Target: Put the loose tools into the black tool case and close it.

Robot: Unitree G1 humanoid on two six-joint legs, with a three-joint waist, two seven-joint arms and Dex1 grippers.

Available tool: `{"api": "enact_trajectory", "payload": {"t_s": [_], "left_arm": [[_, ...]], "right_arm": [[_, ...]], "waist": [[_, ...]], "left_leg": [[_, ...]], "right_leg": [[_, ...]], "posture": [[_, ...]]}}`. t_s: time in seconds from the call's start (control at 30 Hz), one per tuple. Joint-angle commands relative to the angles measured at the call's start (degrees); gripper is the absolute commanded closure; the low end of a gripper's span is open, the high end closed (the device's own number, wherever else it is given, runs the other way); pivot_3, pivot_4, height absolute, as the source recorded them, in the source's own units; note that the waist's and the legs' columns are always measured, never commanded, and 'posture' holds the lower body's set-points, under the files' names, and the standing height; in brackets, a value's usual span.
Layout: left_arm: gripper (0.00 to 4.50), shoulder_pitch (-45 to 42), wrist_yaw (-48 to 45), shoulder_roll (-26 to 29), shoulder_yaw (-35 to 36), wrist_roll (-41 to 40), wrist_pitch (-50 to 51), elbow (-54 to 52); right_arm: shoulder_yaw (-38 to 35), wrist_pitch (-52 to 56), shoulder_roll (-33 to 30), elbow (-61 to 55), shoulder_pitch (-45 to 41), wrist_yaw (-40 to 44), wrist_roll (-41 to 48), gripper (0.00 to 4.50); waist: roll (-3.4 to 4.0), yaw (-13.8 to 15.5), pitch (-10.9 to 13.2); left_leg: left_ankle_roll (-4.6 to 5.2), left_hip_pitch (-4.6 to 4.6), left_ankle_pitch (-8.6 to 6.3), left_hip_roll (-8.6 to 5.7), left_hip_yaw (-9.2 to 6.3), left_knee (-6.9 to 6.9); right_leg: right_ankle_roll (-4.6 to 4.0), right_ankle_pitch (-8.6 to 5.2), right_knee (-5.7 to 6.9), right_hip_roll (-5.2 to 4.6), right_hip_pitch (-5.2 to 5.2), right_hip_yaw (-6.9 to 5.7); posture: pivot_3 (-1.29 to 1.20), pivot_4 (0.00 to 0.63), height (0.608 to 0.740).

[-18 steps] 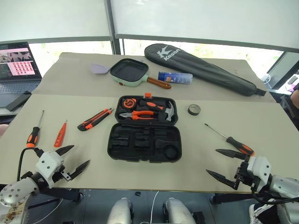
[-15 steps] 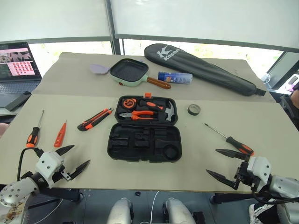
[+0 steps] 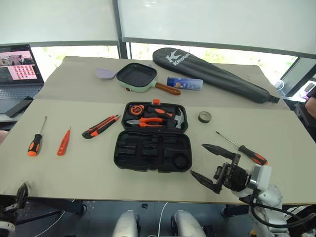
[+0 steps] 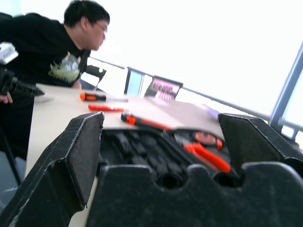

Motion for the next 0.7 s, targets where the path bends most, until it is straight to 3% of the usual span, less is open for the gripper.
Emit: {"api": "enact_trajectory", "payload": {"t_s": [0.03, 0.13, 0.37, 0.53, 0.7], "left_arm": [[0.00, -4.6, 4.6, 4.6, 2.9, -6.1, 6.9, -2.8], [0.00, -10.1, 7.6, 11.7, 2.7, -9.0, 15.2, -1.5], [0.00, -25.5, 10.1, 26.9, -4.8, -4.3, 28.8, 11.3], [0.00, -35.4, 7.6, 31.7, -12.9, 1.2, 31.9, 21.5], [0.00, -44.1, 4.0, 32.9, -19.0, 6.8, 31.9, 30.5]], "right_arm": [[0.2, -2.2, -0.7, -3.9, 0.4, 0.5, 1.3, 0.03], [0.3, 0.0, -0.9, -6.1, -0.1, -2.0, 1.2, 0.03], [0.7, 6.3, -1.9, -10.7, -4.4, -7.9, 2.4, 0.03], [1.2, 8.3, -2.5, -11.3, -5.1, -8.7, 2.4, 0.03], [1.3, 8.3, -2.6, -10.9, -4.5, -8.6, 2.1, 0.03]], "waist": [[-0.03, 0.2, 0.0], [-0.14, 0.4, -0.1], [-0.24, -0.3, -0.2], [-0.37, -0.4, -0.2], [-0.40, -0.2, -0.2]], "left_leg": [[0.00, 0.02, 0.00, 0.00, 0.02, 0.00], [-0.03, 0.05, 0.02, 0.02, 0.03, 0.00], [-0.07, 0.10, 0.05, 0.02, -0.05, 0.00], [-0.15, 0.00, 0.00, 0.02, -0.04, -0.07], [-0.16, -0.05, 0.00, 0.02, 0.11, -0.07]], "right_leg": [[-0.01, -0.01, 0.00, 0.01, 0.02, -0.02], [-0.09, -0.02, 0.06, 0.07, 0.04, -0.12], [-0.16, 0.00, 0.12, 0.10, 0.23, -0.12], [-0.20, 0.02, 0.14, 0.21, 0.04, -0.12], [-0.21, 0.03, 0.14, 0.16, 0.04, -0.16]], "posture": [[0.00, 0.150, 0.740], [0.00, 0.150, 0.740], [0.00, 0.150, 0.740], [0.00, 0.150, 0.740], [0.00, 0.150, 0.740]]}}
